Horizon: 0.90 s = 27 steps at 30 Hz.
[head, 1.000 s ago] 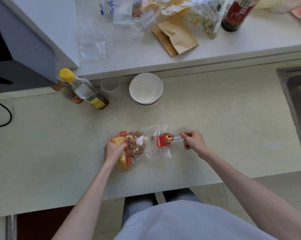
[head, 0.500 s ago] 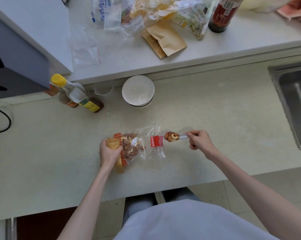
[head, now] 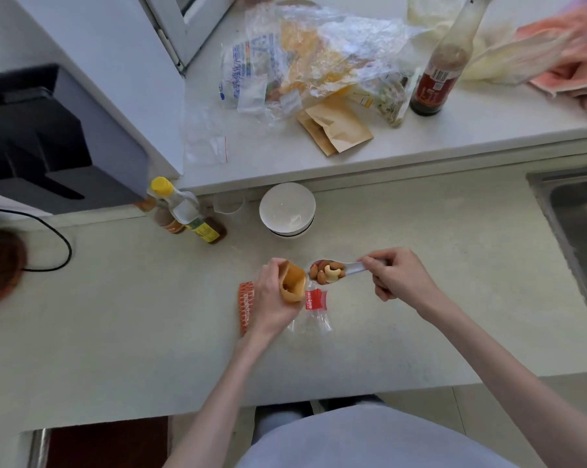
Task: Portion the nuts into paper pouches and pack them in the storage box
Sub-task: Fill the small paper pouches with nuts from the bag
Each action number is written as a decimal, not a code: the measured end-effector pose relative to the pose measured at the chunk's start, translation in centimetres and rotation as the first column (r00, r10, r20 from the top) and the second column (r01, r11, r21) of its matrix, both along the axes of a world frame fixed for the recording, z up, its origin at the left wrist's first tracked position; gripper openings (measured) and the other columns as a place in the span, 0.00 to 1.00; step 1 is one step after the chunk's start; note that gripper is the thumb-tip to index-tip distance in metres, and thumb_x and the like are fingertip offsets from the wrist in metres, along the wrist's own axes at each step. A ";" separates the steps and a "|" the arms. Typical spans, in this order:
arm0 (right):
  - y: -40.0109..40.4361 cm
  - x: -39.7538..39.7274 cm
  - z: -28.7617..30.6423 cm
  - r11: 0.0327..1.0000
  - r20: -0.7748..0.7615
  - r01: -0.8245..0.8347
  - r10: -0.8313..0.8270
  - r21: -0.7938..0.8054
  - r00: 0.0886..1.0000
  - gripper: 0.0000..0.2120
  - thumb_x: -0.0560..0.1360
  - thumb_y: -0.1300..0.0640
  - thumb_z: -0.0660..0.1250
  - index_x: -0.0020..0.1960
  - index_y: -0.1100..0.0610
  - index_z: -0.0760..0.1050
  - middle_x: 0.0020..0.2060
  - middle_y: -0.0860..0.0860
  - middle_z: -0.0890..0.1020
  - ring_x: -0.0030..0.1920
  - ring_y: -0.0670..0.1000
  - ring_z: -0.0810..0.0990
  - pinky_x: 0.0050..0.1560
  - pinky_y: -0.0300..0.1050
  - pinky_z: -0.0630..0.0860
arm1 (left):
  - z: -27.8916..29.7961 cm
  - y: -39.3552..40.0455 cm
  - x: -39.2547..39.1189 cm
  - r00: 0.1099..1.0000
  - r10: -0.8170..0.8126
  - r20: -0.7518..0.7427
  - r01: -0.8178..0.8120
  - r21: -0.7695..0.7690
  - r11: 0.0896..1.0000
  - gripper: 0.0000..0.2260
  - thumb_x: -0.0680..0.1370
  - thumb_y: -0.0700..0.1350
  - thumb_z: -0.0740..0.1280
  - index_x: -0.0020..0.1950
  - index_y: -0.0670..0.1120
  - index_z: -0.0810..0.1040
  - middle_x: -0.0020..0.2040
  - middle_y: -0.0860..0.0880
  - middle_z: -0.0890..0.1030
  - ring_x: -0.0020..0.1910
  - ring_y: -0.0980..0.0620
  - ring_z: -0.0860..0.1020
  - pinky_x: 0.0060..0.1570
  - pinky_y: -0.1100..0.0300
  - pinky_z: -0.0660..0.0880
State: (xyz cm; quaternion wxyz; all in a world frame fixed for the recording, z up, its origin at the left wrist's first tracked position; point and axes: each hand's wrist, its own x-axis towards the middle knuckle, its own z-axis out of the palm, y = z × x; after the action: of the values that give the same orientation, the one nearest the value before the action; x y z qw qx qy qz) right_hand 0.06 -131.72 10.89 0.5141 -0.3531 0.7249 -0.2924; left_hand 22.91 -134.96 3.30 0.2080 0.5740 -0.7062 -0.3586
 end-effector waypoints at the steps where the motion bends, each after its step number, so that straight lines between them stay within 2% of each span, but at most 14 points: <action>1: -0.2 0.1 1.1 0.999 -0.022 -0.025 0.025 -0.023 0.999 0.10 0.78 0.62 0.61 0.45 0.62 0.81 0.18 0.48 0.66 0.18 0.50 0.69 0.24 0.38 0.63 | 0.7 -0.1 -0.6 1.000 -0.010 -0.004 0.010 -0.026 1.000 0.21 0.67 0.44 0.74 0.53 0.54 0.66 0.43 0.56 0.71 0.43 0.52 0.72 0.41 0.57 0.73; 3: -0.5 0.2 3.2 0.994 -0.073 -0.086 0.081 -0.069 0.994 0.11 0.78 0.61 0.62 0.43 0.60 0.82 0.19 0.52 0.68 0.20 0.53 0.70 0.26 0.40 0.65 | 2.0 -0.1 -1.7 1.000 -0.012 -0.023 0.011 -0.049 0.999 0.20 0.68 0.44 0.73 0.53 0.54 0.66 0.43 0.55 0.71 0.44 0.52 0.71 0.42 0.53 0.75; 6: -0.7 0.3 6.1 0.976 -0.185 -0.182 0.159 -0.119 0.970 0.11 0.77 0.59 0.63 0.40 0.58 0.82 0.18 0.55 0.72 0.19 0.52 0.71 0.26 0.41 0.66 | 3.9 0.0 -2.9 1.000 -0.010 -0.027 0.007 -0.143 0.990 0.20 0.68 0.43 0.73 0.52 0.53 0.66 0.43 0.54 0.71 0.43 0.52 0.70 0.42 0.54 0.74; 10: -0.9 1.0 9.0 0.927 -0.371 -0.328 0.245 -0.180 0.896 0.14 0.76 0.62 0.62 0.37 0.65 0.80 0.16 0.52 0.72 0.15 0.47 0.68 0.19 0.38 0.65 | 5.7 0.0 -3.9 0.999 -0.011 -0.044 0.000 -0.251 0.968 0.21 0.66 0.40 0.75 0.53 0.48 0.69 0.44 0.55 0.70 0.43 0.57 0.66 0.47 0.52 0.74; 13: -1.0 1.9 10.7 0.871 -0.518 -0.452 0.301 -0.193 0.801 0.15 0.74 0.64 0.60 0.31 0.69 0.73 0.21 0.58 0.69 0.21 0.52 0.65 0.22 0.48 0.64 | 6.3 0.2 -4.3 0.999 -0.029 -0.045 0.015 -0.290 0.957 0.22 0.66 0.40 0.75 0.53 0.49 0.67 0.45 0.55 0.70 0.43 0.58 0.65 0.47 0.52 0.74; 15: -1.0 2.5 11.7 0.832 -0.605 -0.528 0.335 -0.170 0.723 0.15 0.72 0.64 0.60 0.27 0.68 0.68 0.23 0.60 0.67 0.24 0.53 0.61 0.25 0.48 0.59 | 6.6 0.3 -4.6 0.999 -0.034 -0.042 0.020 -0.297 0.955 0.22 0.65 0.39 0.75 0.54 0.48 0.68 0.45 0.54 0.71 0.43 0.57 0.66 0.48 0.52 0.74; 17: -0.9 3.0 12.6 0.796 -0.651 -0.580 0.351 -0.170 0.673 0.17 0.71 0.64 0.59 0.25 0.63 0.61 0.21 0.58 0.63 0.25 0.54 0.59 0.25 0.44 0.56 | 6.6 0.4 -4.7 0.998 -0.030 -0.061 0.012 -0.281 0.960 0.21 0.65 0.39 0.74 0.54 0.47 0.69 0.45 0.53 0.71 0.43 0.56 0.67 0.50 0.51 0.74; 19: -1.0 3.2 13.0 0.786 -0.654 -0.582 0.329 -0.210 0.681 0.17 0.71 0.65 0.59 0.25 0.62 0.59 0.21 0.55 0.60 0.24 0.53 0.57 0.25 0.43 0.54 | 6.4 0.5 -4.4 0.995 0.002 -0.102 -0.026 -0.237 0.971 0.22 0.65 0.40 0.74 0.54 0.47 0.68 0.46 0.53 0.72 0.44 0.57 0.68 0.49 0.53 0.75; 21: -1.1 3.0 12.9 0.797 -0.638 -0.549 0.290 -0.251 0.714 0.16 0.72 0.66 0.60 0.26 0.66 0.63 0.21 0.56 0.61 0.24 0.52 0.57 0.26 0.44 0.56 | 6.2 0.5 -3.8 0.990 0.034 -0.138 -0.060 -0.188 0.980 0.24 0.65 0.42 0.75 0.55 0.50 0.67 0.47 0.51 0.74 0.46 0.53 0.73 0.45 0.56 0.75; 24: -0.9 2.4 12.6 0.824 -0.552 -0.473 0.248 -0.312 0.796 0.14 0.75 0.65 0.62 0.32 0.70 0.72 0.25 0.64 0.68 0.25 0.50 0.57 0.26 0.42 0.57 | 5.9 0.6 -2.6 0.979 0.068 -0.194 -0.098 -0.150 0.984 0.25 0.65 0.44 0.76 0.55 0.55 0.66 0.47 0.50 0.76 0.43 0.50 0.77 0.41 0.62 0.75; 27: -0.4 1.8 12.0 0.859 -0.448 -0.359 0.176 -0.364 0.876 0.15 0.77 0.62 0.63 0.34 0.69 0.76 0.23 0.63 0.69 0.23 0.49 0.60 0.25 0.42 0.59 | 5.8 1.2 -1.4 0.963 0.138 -0.232 -0.164 -0.101 0.981 0.24 0.67 0.42 0.77 0.55 0.53 0.66 0.44 0.51 0.75 0.40 0.51 0.77 0.39 0.63 0.76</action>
State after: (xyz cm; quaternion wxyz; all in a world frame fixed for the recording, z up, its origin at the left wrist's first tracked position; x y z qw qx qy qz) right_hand 1.84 -132.13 22.88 0.2989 -0.6106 0.6724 -0.2928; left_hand 21.48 -133.80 9.05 0.3469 0.5688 -0.6526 -0.3609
